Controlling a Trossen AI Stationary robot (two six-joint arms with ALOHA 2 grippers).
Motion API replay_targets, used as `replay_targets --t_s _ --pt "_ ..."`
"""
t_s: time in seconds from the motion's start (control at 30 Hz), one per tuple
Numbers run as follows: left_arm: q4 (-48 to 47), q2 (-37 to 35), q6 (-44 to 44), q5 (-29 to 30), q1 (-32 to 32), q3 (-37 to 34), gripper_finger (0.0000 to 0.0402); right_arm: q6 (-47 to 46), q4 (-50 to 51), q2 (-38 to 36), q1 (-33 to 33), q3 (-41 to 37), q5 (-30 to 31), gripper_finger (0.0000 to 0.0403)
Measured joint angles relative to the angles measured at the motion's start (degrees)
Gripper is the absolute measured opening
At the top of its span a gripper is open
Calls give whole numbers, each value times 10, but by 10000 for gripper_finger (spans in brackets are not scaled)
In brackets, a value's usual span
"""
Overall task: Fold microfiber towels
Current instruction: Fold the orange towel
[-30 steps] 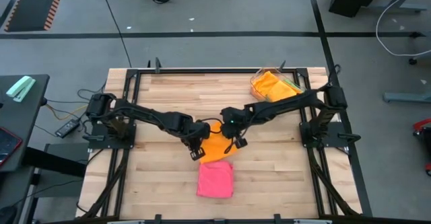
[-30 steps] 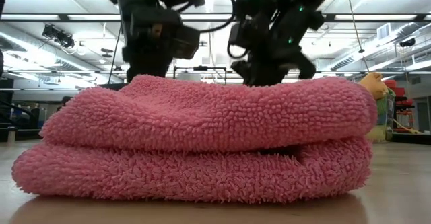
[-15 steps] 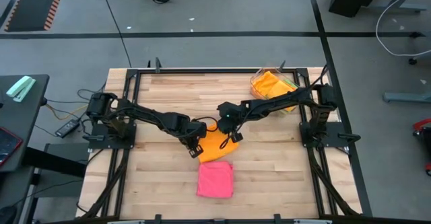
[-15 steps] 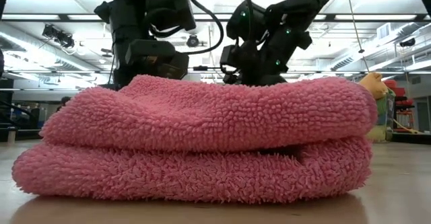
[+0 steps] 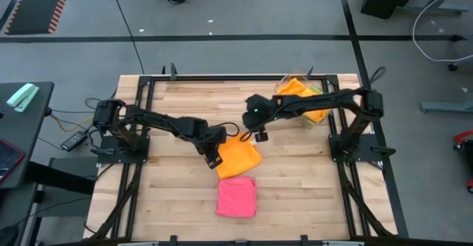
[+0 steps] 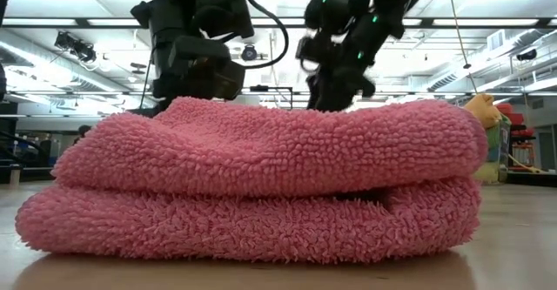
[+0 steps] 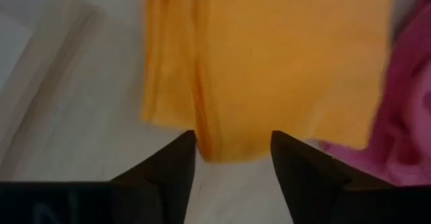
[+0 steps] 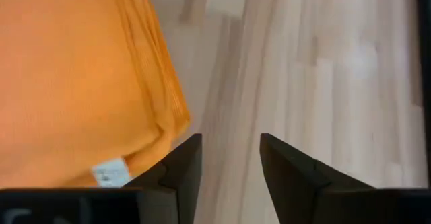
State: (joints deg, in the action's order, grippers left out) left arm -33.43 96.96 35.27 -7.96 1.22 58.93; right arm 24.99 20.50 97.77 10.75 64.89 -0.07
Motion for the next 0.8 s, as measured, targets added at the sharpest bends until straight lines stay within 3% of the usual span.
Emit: replay_targets --t_s 0.13,0.3,0.43,0.6,0.8 --pt "-15 -13 -83 -11 -17 0 217 -55 16 -51 -3 1 -23 159" --pt "-32 -26 -305 12 -12 0 216 -114 27 -85 -34 1 -54 160" --pt "-51 -31 -494 84 19 0 204 -169 37 -91 -70 0 -55 159" --pt "-31 -21 -688 238 68 -1 195 -236 34 -93 -117 1 -44 151" --pt "6 9 -792 241 73 -1 200 -322 33 -100 -165 1 -17 141"
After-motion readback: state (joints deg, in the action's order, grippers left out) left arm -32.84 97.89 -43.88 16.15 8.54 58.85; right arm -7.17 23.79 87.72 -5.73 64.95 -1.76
